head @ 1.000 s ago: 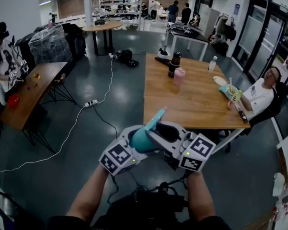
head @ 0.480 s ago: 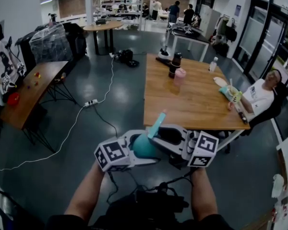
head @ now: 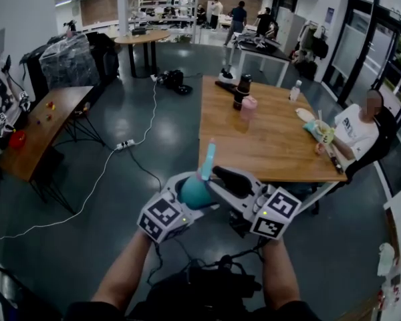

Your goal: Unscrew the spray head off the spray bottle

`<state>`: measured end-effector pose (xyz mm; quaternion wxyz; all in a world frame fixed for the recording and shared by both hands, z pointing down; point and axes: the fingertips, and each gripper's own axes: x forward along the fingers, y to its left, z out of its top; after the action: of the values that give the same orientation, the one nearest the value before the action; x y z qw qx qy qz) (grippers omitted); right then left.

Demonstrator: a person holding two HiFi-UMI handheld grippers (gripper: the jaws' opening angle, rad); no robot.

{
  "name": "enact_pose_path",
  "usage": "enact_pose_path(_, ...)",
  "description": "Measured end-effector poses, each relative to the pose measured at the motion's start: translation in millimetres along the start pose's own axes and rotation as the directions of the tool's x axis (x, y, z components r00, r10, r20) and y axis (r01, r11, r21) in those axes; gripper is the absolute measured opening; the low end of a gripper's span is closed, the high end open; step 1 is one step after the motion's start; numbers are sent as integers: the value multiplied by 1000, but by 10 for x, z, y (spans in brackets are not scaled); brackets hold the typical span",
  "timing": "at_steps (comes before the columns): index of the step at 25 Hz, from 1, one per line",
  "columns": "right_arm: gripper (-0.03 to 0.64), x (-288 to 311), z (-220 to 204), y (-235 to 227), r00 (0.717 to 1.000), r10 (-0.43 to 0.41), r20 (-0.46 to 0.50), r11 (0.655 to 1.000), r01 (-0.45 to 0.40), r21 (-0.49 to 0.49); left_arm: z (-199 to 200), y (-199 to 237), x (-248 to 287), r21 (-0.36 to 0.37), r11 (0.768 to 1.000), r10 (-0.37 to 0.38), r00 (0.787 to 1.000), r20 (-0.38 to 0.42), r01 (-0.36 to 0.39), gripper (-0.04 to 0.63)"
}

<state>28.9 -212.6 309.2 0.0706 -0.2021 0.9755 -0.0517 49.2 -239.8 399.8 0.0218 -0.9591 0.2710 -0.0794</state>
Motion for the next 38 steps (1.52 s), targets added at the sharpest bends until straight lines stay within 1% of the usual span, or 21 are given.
enact_pose_path(3,170,60,0,-23,998,-56,2,998,56,-1,-3,77,8,14,998,58,998,-10,-58,433)
enact_pose_path(7,172,137,26,-95,988,-155,14,988,155,9,-25,163,-1,31,991,129,991,-30,-128,433)
enact_pose_path(9,172,159,25,-112,985,-170,19,985,170,21,-44,197,10,36,988,154,987,-38,-153,433)
enact_pose_path(16,171,174,-14,-136,983,-183,2,983,183,23,-39,202,51,47,984,172,984,-47,-170,433)
enact_pose_path(18,143,173,-17,-150,980,-199,1,980,198,15,-35,201,60,49,984,174,983,-49,-172,433)
enact_pose_path(20,137,176,-3,-162,979,-205,-7,979,205,-11,-22,204,79,50,985,169,984,-49,-166,433)
enact_pose_path(23,135,171,2,-111,986,-165,-28,986,163,-46,-5,145,63,47,992,121,992,-41,-119,433)
enact_pose_path(26,133,142,-16,-35,995,-89,-41,995,88,-43,-7,17,27,31,999,24,999,-29,-23,433)
enact_pose_path(29,133,101,2,41,999,-9,-42,999,7,-44,28,-113,-7,23,996,-83,996,-15,83,433)
enact_pose_path(32,135,65,27,111,997,75,-34,997,-76,-33,60,-226,-55,19,984,-179,984,-11,179,433)
enact_pose_path(35,135,20,24,169,986,165,-27,986,-166,-13,63,-348,-102,13,960,-278,960,-13,278,433)
enact_pose_path(38,137,-8,27,218,973,231,-17,973,-231,0,95,-433,-141,15,940,-342,940,-2,342,433)
